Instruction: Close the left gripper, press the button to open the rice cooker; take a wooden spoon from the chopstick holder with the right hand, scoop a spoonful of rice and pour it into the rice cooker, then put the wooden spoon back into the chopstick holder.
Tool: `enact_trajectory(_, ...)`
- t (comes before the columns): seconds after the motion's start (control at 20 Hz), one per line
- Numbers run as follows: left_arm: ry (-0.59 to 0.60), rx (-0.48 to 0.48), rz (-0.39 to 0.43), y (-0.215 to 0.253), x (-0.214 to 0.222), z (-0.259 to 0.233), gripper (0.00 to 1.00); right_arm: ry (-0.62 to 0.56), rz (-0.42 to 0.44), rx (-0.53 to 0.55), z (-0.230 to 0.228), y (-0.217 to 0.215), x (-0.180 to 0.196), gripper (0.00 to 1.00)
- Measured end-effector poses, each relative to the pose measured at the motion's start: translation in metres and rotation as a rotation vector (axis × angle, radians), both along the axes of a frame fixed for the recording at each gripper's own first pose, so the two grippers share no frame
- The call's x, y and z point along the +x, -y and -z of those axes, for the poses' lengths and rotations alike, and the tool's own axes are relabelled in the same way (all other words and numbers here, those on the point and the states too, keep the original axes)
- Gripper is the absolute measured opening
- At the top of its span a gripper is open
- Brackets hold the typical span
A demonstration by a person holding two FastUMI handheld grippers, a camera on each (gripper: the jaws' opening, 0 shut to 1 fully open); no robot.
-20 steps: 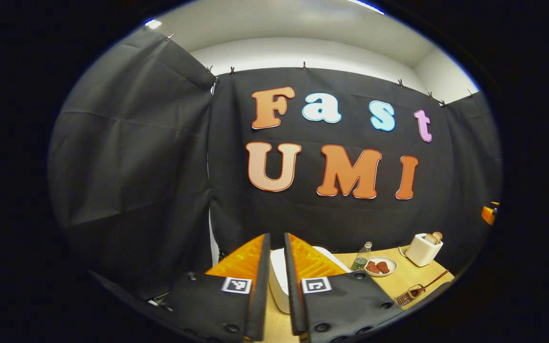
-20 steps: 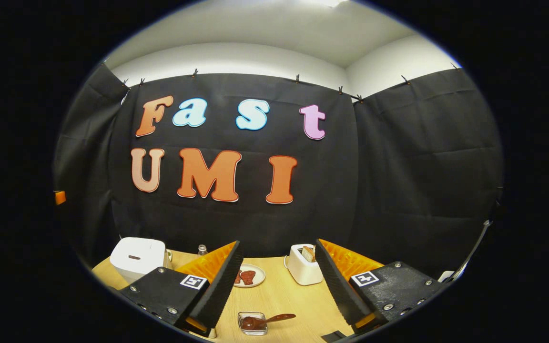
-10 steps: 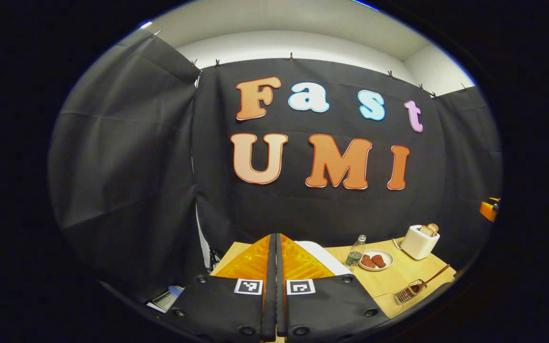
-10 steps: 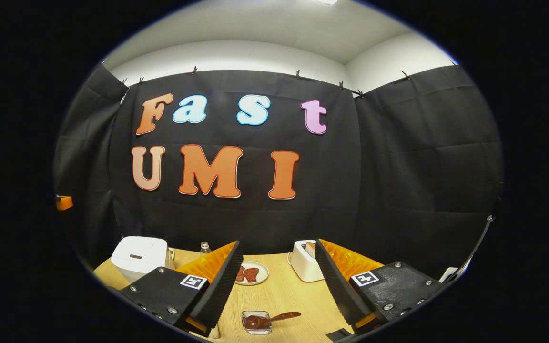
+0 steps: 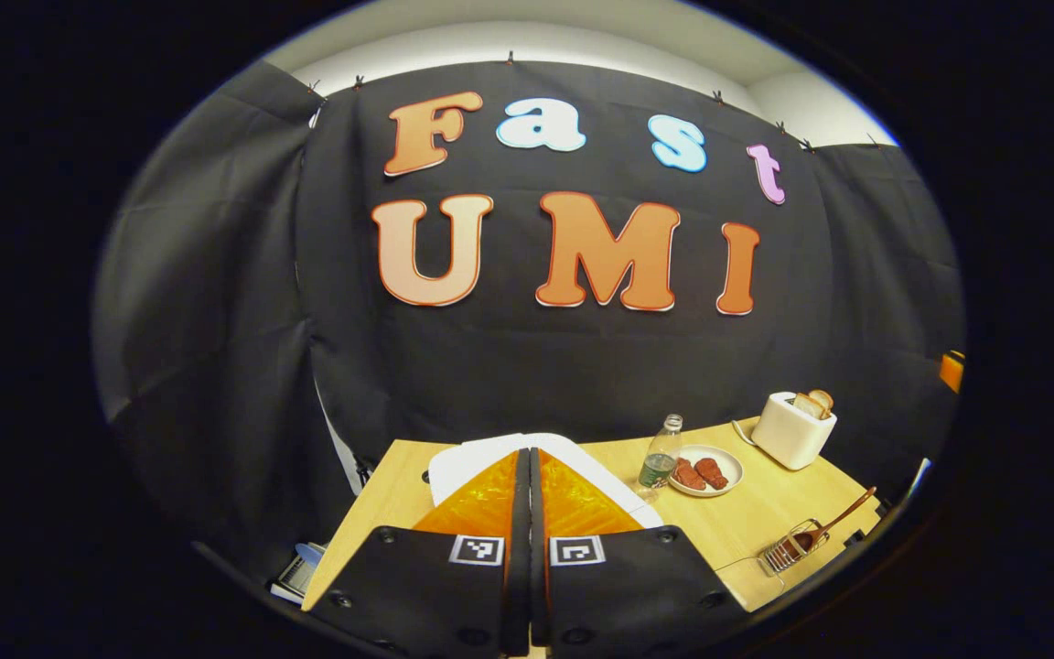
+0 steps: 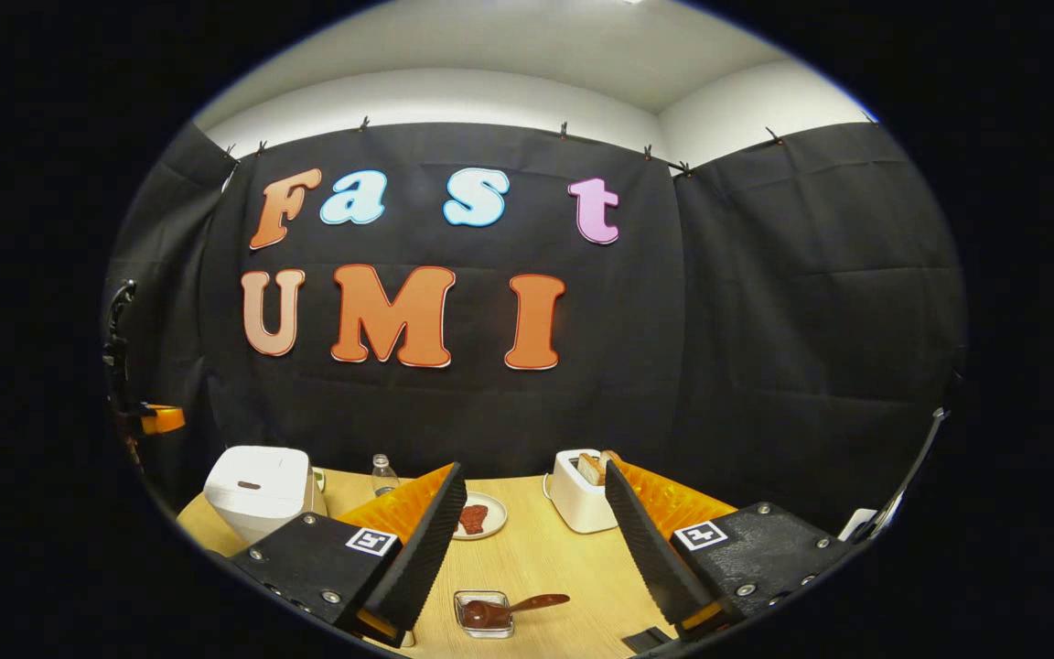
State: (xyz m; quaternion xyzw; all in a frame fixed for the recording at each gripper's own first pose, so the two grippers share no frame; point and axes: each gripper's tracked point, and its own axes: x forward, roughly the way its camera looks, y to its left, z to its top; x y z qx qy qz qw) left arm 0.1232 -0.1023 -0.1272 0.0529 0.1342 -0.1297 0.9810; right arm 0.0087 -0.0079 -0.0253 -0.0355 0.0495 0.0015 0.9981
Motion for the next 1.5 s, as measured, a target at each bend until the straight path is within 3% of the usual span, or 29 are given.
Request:
enact_trajectory(0.15, -0.065, 0.015, 0.02, 0.011, 0.02, 0.036, 0.05, -0.018, 0.015, 0.0, 0.005, 0.005, 0.001, 0.95)
enact_trajectory(0.5, -0.266, -0.05, 0.049, 0.027, 0.035, 0.124, 0.05, -0.058, 0.054, -0.001, 0.02, 0.019, 0.004, 0.95)
enact_trajectory(1.0, -0.34, 0.01, 0.048, 0.025, 0.038, 0.152, 0.05, -0.095, 0.068, 0.003, 0.036, 0.024, 0.003, 0.95)
enact_trajectory(1.25, -0.292, -0.016, 0.034, 0.025, 0.042, 0.136, 0.05, -0.092, 0.06, 0.002, 0.037, 0.021, -0.001, 0.95)
enact_trajectory(1.5, -0.062, -0.067, -0.059, 0.007, 0.054, 0.018, 0.05, -0.063, 0.066, 0.021, 0.028, 0.027, -0.005, 0.95)
